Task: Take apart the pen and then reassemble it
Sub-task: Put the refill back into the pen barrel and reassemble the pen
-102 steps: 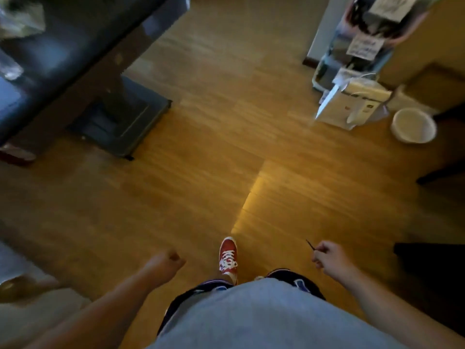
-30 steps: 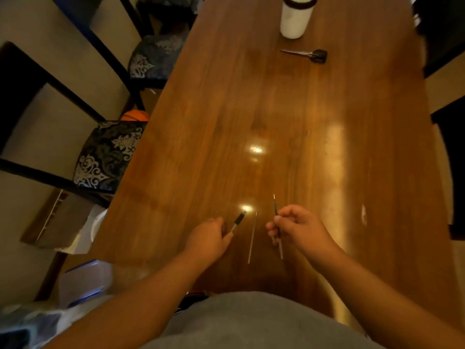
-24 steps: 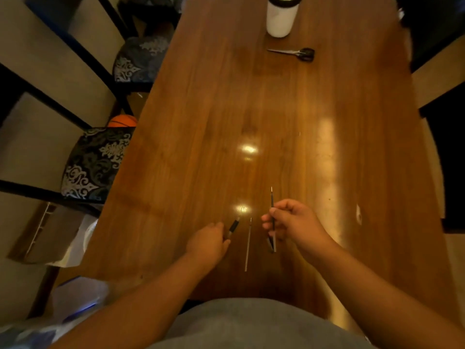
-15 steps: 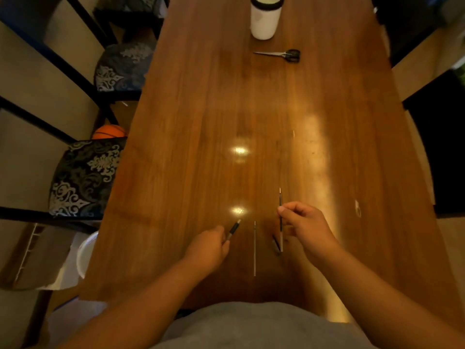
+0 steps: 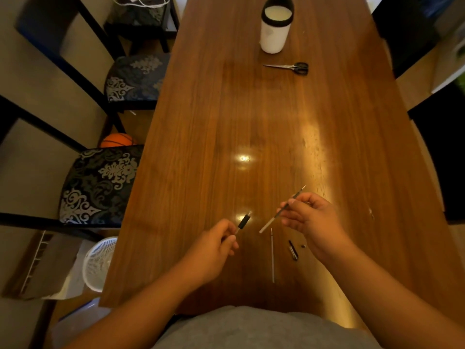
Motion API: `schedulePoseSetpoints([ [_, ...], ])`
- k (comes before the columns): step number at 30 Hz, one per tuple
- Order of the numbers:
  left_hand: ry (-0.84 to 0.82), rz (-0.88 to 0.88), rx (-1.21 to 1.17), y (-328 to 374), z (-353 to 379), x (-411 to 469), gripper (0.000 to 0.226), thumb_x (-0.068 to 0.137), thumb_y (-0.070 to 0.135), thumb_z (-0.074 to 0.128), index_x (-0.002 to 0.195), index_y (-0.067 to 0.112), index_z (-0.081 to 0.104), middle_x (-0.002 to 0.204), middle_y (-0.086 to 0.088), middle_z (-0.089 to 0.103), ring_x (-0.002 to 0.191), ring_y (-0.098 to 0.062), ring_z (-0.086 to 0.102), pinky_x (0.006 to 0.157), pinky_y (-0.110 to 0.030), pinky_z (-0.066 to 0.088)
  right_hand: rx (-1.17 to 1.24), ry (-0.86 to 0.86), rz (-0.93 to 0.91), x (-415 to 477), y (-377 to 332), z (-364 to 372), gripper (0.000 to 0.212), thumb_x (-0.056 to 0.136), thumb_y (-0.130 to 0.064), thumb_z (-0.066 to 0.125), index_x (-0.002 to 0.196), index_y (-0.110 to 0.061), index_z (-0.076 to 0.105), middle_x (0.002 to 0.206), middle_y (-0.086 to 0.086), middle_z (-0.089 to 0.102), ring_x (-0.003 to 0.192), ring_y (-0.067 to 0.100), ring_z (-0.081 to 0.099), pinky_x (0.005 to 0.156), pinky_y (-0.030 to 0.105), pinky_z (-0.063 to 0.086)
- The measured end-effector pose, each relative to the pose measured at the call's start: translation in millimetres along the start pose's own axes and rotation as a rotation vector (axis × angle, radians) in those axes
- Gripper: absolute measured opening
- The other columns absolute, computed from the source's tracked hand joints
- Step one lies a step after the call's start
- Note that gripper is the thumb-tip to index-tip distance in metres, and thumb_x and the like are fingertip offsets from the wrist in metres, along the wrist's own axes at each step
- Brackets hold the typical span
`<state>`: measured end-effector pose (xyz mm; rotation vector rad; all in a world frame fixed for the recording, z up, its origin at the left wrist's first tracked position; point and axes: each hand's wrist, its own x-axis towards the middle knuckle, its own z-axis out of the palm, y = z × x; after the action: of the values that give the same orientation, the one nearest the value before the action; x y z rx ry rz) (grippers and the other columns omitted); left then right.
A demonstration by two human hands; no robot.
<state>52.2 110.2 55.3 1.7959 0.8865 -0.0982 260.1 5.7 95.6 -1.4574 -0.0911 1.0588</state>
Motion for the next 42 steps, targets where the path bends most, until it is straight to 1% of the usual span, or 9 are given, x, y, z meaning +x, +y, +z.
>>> schedulePoseSetpoints([
  [2, -0.009, 0.024, -0.005, 3, -4, -5, 0.027, 0.099, 0.022, 0.046, 0.094, 0.048, 0.048, 0.091, 0.009, 0.067, 0.081, -0.002, 0.065, 0.075, -0.034, 0.057, 0.042, -0.007, -0.016, 0, -6, 6, 0.006, 0.092, -0.003, 0.058, 0.088, -0.008, 0.057, 0.079, 0.010, 0.074, 0.073, 0.022, 0.074, 0.059, 0.028, 0.060],
  [8, -0.028, 0.048, -0.008, 11, -7, -14, 0.027, 0.099, 0.021, 0.047, 0.094, 0.047, 0.048, 0.093, 0.008, 0.067, 0.085, -0.004, 0.065, 0.080, -0.039, 0.057, 0.094, 0.014, -0.061, 1, -15, 11, 0.012, 0.092, -0.005, 0.058, 0.082, -0.012, 0.059, 0.081, 0.010, 0.075, 0.079, 0.023, 0.075, 0.058, 0.026, 0.060],
  [20, -0.032, 0.054, 0.002, 18, -7, -21, 0.026, 0.099, 0.019, 0.048, 0.095, 0.045, 0.048, 0.094, 0.009, 0.067, 0.085, -0.004, 0.065, 0.082, -0.037, 0.057, 0.046, 0.020, -0.074, 1, -12, 7, 0.010, 0.092, -0.007, 0.059, 0.084, -0.013, 0.060, 0.084, 0.011, 0.075, 0.082, 0.025, 0.074, 0.058, 0.027, 0.060],
  [25, -0.008, 0.057, 0.070, 19, -6, -21, 0.012, 0.097, 0.022, 0.051, 0.101, 0.032, 0.055, 0.089, 0.009, 0.067, 0.080, -0.009, 0.065, 0.075, -0.041, 0.057, -0.053, 0.009, -0.156, 0, -12, 8, 0.010, 0.092, -0.004, 0.059, 0.087, -0.013, 0.058, 0.079, 0.009, 0.076, 0.079, 0.025, 0.075, 0.057, 0.028, 0.060],
  [29, -0.019, 0.064, 0.149, 20, -4, -22, 0.015, 0.096, 0.027, 0.051, 0.098, 0.042, 0.051, 0.088, 0.008, 0.066, 0.079, -0.012, 0.064, 0.070, -0.044, 0.057, -0.099, -0.008, -0.173, 1, -12, 8, 0.010, 0.092, -0.003, 0.059, 0.088, -0.013, 0.058, 0.079, 0.009, 0.075, 0.076, 0.026, 0.075, 0.058, 0.030, 0.061],
  [33, -0.041, 0.084, 0.138, 23, -3, -21, 0.022, 0.097, 0.026, 0.050, 0.096, 0.048, 0.048, 0.092, 0.006, 0.067, 0.082, -0.014, 0.065, 0.073, -0.048, 0.057, -0.013, -0.028, -0.095, 4, -11, 6, 0.010, 0.093, -0.003, 0.057, 0.087, -0.011, 0.056, 0.076, 0.007, 0.075, 0.075, 0.024, 0.075, 0.057, 0.028, 0.060],
  [38, -0.048, 0.110, 0.135, 20, -4, -18, 0.020, 0.097, 0.025, 0.050, 0.101, 0.045, 0.049, 0.095, 0.010, 0.067, 0.085, -0.007, 0.065, 0.076, -0.044, 0.057, 0.061, -0.048, -0.023, 7, -10, 1, 0.012, 0.093, -0.003, 0.056, 0.084, -0.011, 0.057, 0.078, 0.007, 0.075, 0.080, 0.024, 0.075, 0.058, 0.025, 0.060],
  [41, -0.091, 0.135, 0.105, 20, -7, -16, 0.028, 0.097, 0.024, 0.049, 0.097, 0.052, 0.048, 0.097, 0.020, 0.065, 0.091, 0.004, 0.062, 0.078, -0.030, 0.056, 0.070, -0.046, -0.009, 9, -9, 1, 0.014, 0.093, -0.002, 0.055, 0.082, -0.011, 0.056, 0.079, 0.008, 0.075, 0.083, 0.026, 0.075, 0.061, 0.026, 0.061],
  [42, -0.103, 0.147, 0.094, 21, -7, -16, 0.030, 0.097, 0.024, 0.048, 0.096, 0.054, 0.047, 0.097, 0.020, 0.065, 0.092, 0.005, 0.061, 0.077, -0.026, 0.053, 0.073, -0.046, -0.003, 9, -9, 1, 0.014, 0.093, -0.001, 0.055, 0.082, -0.010, 0.056, 0.079, 0.008, 0.075, 0.083, 0.026, 0.075, 0.061, 0.026, 0.061],
])
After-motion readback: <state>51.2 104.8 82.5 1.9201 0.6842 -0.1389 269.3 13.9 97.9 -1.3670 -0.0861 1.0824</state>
